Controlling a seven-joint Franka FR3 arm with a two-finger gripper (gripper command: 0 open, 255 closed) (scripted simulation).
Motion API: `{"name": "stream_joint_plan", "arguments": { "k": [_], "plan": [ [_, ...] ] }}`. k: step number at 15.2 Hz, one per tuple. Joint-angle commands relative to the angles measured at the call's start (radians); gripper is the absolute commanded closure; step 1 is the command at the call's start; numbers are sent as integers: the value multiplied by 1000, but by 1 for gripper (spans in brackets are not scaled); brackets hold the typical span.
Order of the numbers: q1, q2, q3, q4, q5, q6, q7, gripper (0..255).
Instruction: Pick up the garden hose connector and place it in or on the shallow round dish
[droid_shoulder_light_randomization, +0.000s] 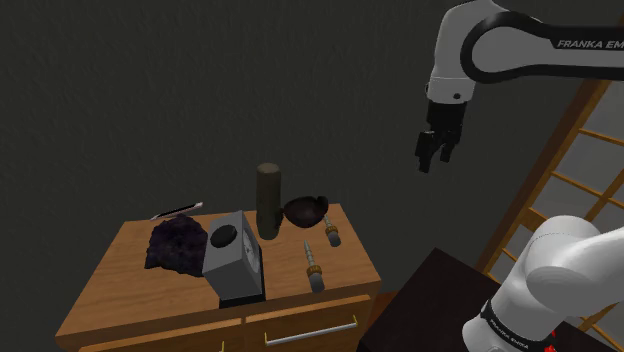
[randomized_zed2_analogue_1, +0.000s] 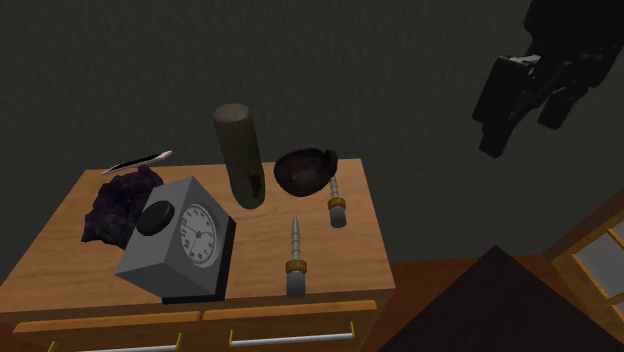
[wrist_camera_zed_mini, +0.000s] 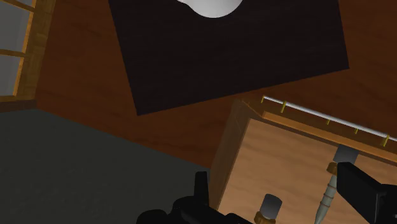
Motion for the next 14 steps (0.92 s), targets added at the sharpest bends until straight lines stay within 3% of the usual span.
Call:
{"name": "stream_joint_plan", "arguments": {
  "k": [1,7,14],
  "plan": [
    [0,0,0,0,0,0,0,0],
    [9,88,84,-99,48,194,139,0],
    [13,271,182,-144,76,429,301,0]
  ]
}}
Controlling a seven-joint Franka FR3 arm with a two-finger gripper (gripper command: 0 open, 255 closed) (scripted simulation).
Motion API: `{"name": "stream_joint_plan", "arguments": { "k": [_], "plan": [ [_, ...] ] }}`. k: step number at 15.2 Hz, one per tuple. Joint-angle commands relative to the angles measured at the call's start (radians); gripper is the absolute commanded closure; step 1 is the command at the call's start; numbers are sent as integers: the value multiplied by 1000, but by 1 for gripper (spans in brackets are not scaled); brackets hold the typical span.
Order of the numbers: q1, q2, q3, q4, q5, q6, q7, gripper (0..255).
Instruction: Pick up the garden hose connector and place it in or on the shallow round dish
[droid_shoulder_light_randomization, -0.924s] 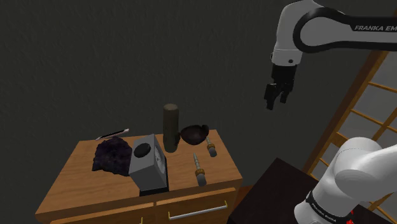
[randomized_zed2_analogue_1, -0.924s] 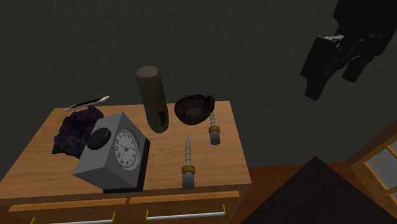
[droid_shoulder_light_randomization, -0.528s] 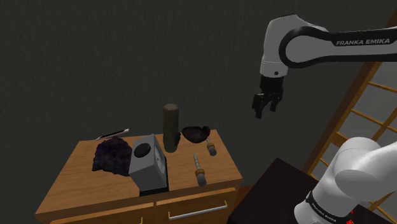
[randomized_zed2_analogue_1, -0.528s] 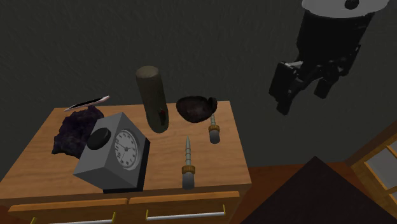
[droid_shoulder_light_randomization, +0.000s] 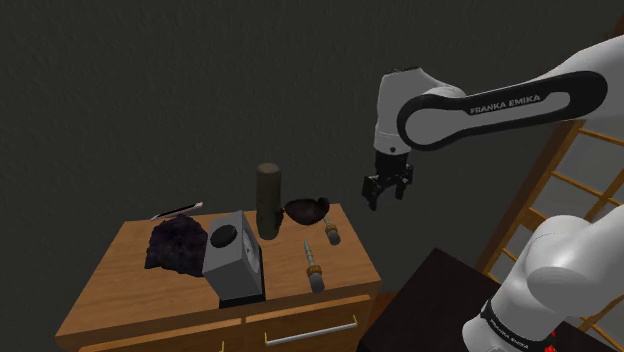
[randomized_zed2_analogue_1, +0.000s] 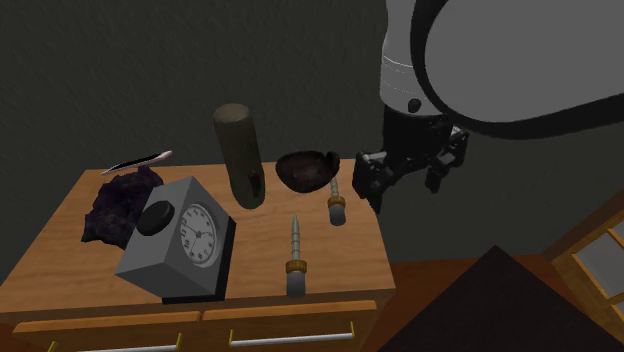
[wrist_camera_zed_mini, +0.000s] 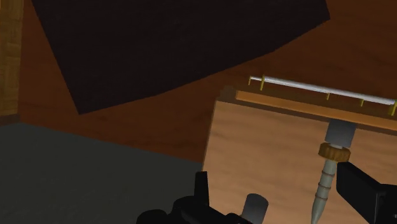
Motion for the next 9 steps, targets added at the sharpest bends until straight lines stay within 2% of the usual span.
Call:
{"name": "stream_joint_plan", "arguments": {
  "k": [1,5,9],
  "plan": [
    [-2,64,27,-5,1,73,48,0],
    [-9,207,78,12,-15,200,150,0],
    [-18,366,120,55,-61,312,265,0]
  ]
}}
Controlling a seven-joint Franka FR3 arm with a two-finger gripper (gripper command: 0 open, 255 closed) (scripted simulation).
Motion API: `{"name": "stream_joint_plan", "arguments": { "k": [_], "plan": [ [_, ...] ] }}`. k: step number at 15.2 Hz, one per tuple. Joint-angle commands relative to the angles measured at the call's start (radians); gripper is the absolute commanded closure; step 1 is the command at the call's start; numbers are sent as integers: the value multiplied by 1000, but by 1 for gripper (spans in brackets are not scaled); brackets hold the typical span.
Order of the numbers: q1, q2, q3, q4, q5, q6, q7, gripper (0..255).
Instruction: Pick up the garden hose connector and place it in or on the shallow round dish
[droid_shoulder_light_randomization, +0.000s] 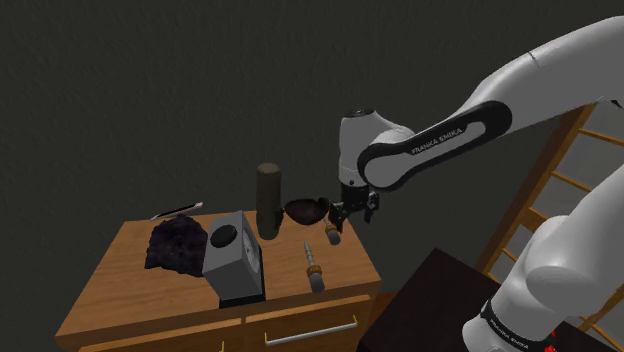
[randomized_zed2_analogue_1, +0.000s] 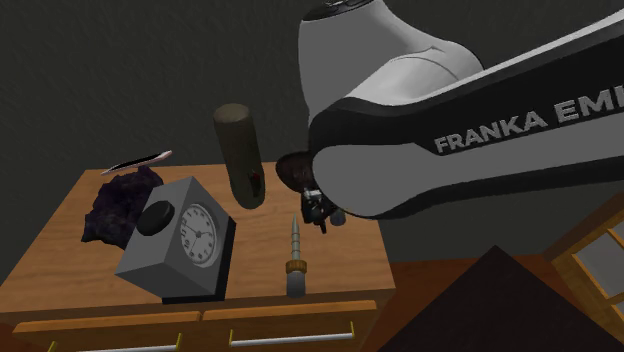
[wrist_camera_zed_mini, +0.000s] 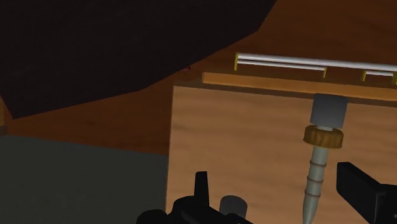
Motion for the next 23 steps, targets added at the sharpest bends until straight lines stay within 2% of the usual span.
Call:
{"name": "stream_joint_plan", "arguments": {
  "k": [1,7,14,23],
  "plan": [
    [-5,83,17,31,-31,50,61,0],
    [9,340,28,153,-163,165,255,0],
    [84,631,-32,360,-296,227,441,0],
    [98,710,-62,359,-337,305,468,0]
  ]
}}
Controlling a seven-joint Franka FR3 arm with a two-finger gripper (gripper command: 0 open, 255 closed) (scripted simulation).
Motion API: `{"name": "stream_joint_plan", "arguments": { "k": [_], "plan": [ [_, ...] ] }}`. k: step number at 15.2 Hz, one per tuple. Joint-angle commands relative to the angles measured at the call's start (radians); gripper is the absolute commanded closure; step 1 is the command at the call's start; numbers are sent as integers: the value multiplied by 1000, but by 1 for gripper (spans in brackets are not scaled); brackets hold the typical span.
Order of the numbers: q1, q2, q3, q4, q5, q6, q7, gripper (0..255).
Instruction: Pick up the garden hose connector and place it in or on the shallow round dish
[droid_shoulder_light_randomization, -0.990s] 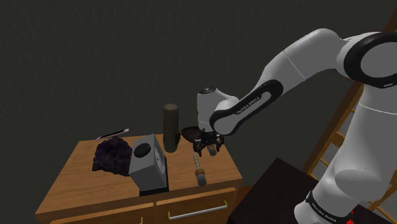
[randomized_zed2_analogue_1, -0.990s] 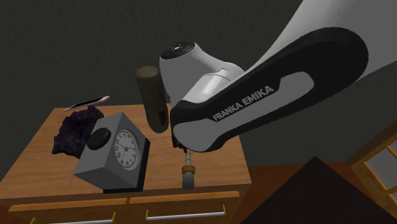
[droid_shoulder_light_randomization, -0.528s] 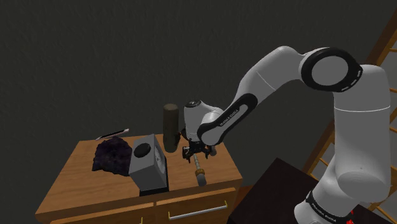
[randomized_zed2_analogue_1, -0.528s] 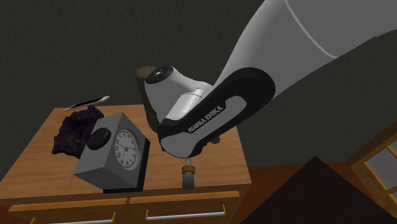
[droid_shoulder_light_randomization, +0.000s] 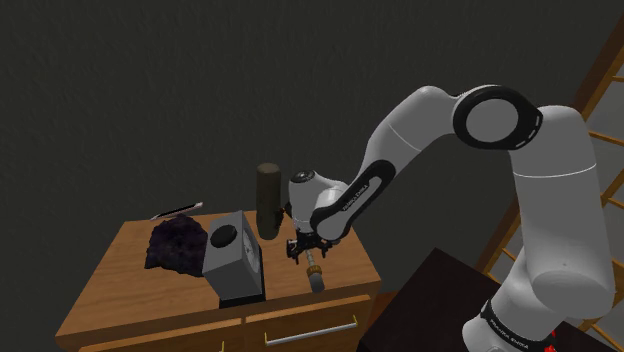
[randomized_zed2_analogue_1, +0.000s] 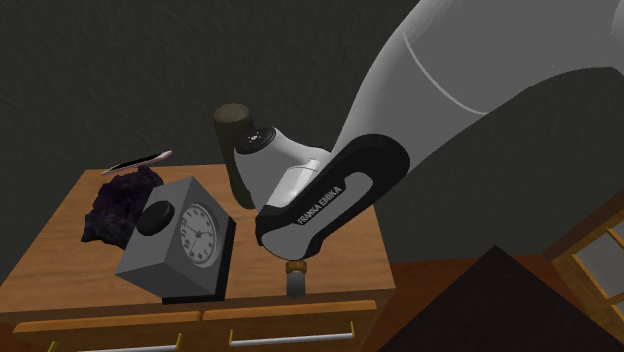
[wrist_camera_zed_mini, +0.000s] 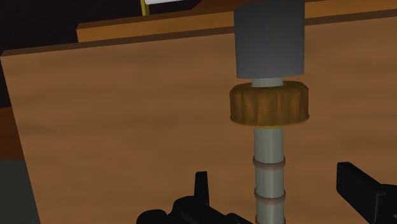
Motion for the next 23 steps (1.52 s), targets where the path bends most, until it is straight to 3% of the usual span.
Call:
{"name": "stream_joint_plan", "arguments": {
  "k": [1,7,8,17,23],
  "plan": [
    [0,6,-3,-1,-4,8,1,0],
    [0,6,-3,-1,-4,7,1,0],
    [0,6,-3,-1,-4,7,1,255],
    [0,6,-3,-1,-4,8,1,255],
    [-16,-64,20,-13,29,-48,-25,255]
  ]
}}
